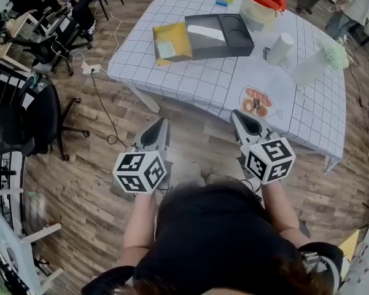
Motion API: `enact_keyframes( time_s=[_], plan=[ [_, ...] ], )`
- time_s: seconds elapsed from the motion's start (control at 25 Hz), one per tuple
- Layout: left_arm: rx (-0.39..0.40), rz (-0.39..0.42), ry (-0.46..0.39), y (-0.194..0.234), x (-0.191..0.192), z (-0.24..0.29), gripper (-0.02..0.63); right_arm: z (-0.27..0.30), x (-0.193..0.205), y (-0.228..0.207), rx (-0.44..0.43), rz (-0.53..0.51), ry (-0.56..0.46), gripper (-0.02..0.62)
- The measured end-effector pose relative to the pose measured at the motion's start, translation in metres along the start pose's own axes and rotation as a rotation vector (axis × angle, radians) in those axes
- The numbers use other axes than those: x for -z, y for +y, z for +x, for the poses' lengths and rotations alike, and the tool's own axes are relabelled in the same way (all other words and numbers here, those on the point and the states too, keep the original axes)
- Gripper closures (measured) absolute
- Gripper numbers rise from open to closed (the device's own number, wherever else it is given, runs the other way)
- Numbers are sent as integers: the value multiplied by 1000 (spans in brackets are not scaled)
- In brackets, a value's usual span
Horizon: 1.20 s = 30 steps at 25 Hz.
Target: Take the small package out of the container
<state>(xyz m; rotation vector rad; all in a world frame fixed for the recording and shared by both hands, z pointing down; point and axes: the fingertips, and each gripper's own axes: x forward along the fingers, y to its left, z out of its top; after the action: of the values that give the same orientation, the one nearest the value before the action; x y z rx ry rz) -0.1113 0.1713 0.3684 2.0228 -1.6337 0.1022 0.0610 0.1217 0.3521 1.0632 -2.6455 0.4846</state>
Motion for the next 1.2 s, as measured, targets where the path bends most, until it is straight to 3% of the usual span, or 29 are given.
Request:
enact_keyframes(
  time_s=[0.28,0.64,0.76,1.2],
  plan=[
    [6,30,39,17,-1,14,580,16,-5,1,32,7,-4,580],
    [-47,-14,14,37,-23,61,573,63,-18,-30,-10,1,15,580],
    [-54,-28,14,39,-33,87,496,80,-28,-49,-26,-11,21,580],
    [-133,-22,32,55,-65,175,403,142,-52,-99,-123,-69,66,580]
  ],
)
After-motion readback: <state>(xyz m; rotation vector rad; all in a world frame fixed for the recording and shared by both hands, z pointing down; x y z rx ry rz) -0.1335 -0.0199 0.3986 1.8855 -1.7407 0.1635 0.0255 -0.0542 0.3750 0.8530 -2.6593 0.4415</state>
